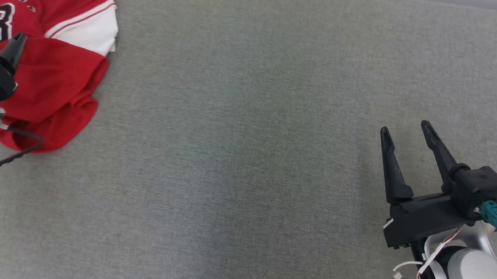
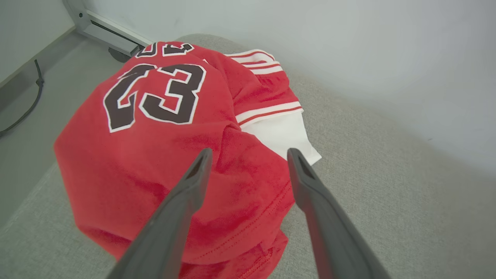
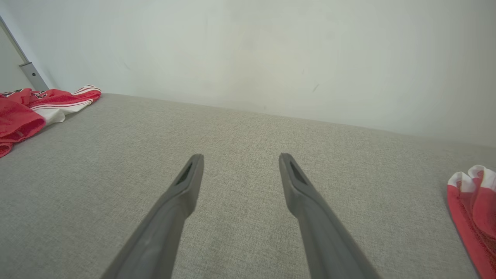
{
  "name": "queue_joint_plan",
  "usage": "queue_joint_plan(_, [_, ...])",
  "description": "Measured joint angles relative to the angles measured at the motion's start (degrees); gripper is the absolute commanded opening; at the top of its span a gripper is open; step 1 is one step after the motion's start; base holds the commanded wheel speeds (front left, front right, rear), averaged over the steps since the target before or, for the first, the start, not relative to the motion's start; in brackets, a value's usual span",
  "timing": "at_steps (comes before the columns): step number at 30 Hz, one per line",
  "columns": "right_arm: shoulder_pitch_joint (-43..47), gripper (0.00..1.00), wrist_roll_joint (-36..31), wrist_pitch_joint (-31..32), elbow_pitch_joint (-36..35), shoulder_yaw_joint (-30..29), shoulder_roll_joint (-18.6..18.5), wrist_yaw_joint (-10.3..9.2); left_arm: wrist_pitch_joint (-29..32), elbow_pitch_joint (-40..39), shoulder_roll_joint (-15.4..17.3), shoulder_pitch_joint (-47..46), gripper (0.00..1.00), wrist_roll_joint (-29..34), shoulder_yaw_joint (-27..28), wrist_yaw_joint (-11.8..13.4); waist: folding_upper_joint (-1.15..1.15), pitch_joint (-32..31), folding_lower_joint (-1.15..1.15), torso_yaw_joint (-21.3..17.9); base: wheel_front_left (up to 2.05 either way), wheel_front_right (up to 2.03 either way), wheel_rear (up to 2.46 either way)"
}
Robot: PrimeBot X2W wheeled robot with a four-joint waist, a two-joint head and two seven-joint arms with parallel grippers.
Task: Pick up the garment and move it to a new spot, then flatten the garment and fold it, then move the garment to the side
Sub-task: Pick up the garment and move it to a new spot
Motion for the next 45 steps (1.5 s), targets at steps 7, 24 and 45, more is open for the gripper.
queue_joint_plan(7, [0.00, 1.00, -0.27, 0.52, -1.03, -0.77, -1.08, 0.00, 2.79, 4.32, 0.30, -0.87, 1.00, 1.00, -2.04, 0.00, 0.00, 2.19, 0.00, -1.58, 0.00, 0.00, 0.00])
queue_joint_plan(24, [-0.92, 1.00, -1.35, 2.52, -3.65, -1.53, -2.42, -0.14, 9.04, 10.76, 0.34, -3.78, 0.00, 3.83, -7.65, -0.07, -0.01, 7.09, -0.01, -1.34, 0.00, 0.00, 0.00])
queue_joint_plan(45, [-0.65, 1.00, 1.43, -1.65, 4.09, -1.74, 2.27, -0.57, 3.27, -8.89, -5.20, 0.61, 0.00, -7.26, -24.09, -0.07, -0.01, -0.15, -0.01, -5.78, 0.00, 0.00, 0.00])
